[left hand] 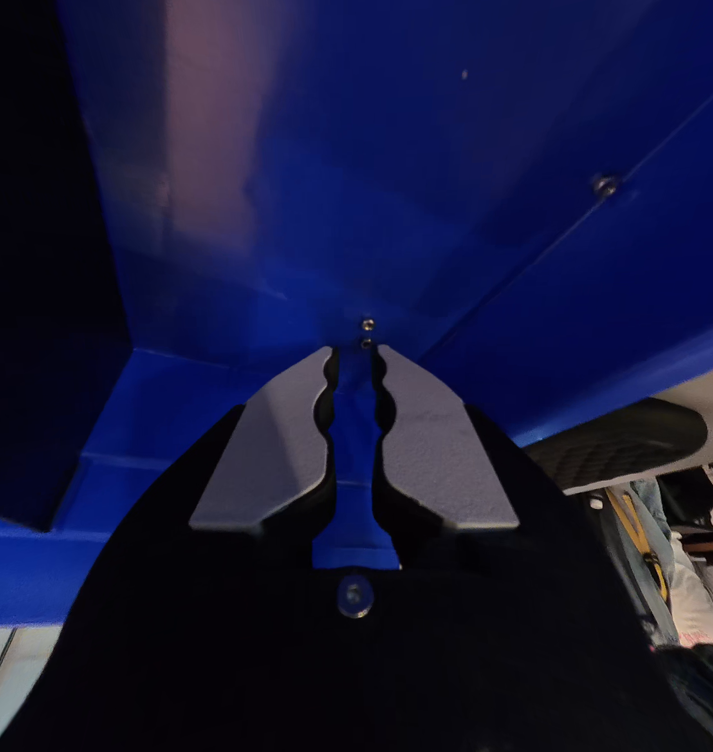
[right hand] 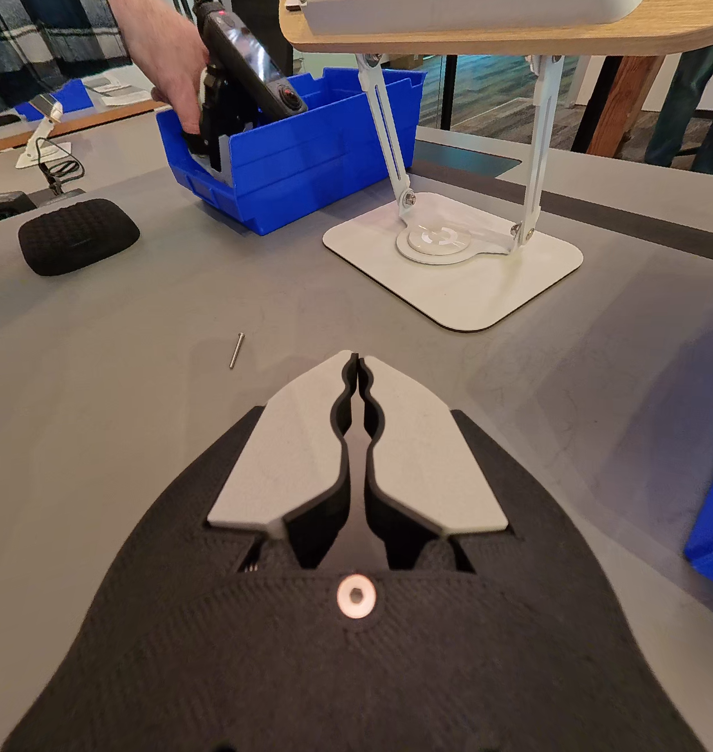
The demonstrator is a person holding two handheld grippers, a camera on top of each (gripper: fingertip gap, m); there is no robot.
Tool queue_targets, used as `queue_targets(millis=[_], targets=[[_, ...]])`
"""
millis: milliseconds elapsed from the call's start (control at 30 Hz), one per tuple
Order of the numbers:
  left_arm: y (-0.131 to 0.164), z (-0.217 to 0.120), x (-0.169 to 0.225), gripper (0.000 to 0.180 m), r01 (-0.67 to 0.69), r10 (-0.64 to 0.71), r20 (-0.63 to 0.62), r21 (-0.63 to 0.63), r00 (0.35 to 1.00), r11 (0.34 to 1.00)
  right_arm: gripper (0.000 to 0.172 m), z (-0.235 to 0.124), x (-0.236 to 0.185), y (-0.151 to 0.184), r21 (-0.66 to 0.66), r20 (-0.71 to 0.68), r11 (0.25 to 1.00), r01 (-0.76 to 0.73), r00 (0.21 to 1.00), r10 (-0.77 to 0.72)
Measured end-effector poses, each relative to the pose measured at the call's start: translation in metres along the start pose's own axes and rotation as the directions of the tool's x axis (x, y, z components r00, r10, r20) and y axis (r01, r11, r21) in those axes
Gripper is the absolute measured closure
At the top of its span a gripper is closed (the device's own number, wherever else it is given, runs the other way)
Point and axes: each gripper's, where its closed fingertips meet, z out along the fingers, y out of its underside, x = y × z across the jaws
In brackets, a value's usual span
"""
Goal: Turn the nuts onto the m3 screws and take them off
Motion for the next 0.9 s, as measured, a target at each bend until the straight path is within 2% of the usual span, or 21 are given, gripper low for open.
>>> queue_targets(millis=[233, 533, 667, 900], targets=[[-0.004, -0.001, 0.0062, 0.18, -0.013, 0.013, -0.025, 0.009, 1.0, 1.0, 0.171, -0.0003, 0.0, -0.0002, 0.001, 0.0, 1.0, -0.001, 1.0, 0.001], [-0.0011, -0.0024, 0.0025, 0.18, 0.005, -0.004, -0.013, 0.034, 1.0, 0.999, 0.171, -0.0006, -0.0004, 0.0, 0.001, 0.002, 1.0, -0.001, 1.0, 0.001], [-0.0065, -0.008, 0.003, 0.169, -0.003, 0.004, -0.009, 0.086, 1.0, 0.996, 0.171, -0.0003, -0.0003, 0.0003, -0.002, 0.002, 1.0, -0.002, 1.0, 0.002], [-0.0087, -0.0036, 0.003, 0.173, -0.044, 0.044, 0.007, 0.075, 0.999, 0.996, 0.171, -0.0004, -0.0004, 0.0003, -0.001, 0.002, 1.0, -0.001, 1.0, 0.001]])
